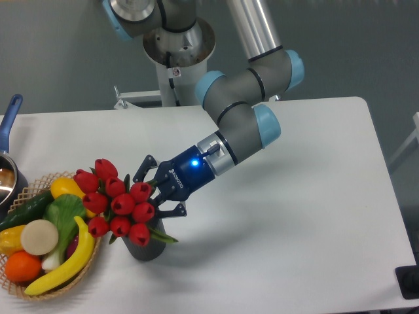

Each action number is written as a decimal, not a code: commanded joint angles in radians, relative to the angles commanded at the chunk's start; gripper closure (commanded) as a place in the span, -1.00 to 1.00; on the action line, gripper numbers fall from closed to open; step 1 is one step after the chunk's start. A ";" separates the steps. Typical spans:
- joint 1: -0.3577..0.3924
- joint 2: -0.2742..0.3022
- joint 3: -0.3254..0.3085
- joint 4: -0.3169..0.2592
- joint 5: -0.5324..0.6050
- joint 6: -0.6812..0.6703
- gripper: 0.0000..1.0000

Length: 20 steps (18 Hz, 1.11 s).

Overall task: Insert the flowers into the vase
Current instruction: 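Push the tulips further down into the vase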

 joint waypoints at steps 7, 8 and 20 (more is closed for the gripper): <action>0.003 -0.012 0.000 0.000 0.005 0.014 0.33; 0.003 -0.014 0.000 0.000 0.005 0.017 0.33; 0.002 -0.018 -0.026 0.000 0.006 0.043 0.09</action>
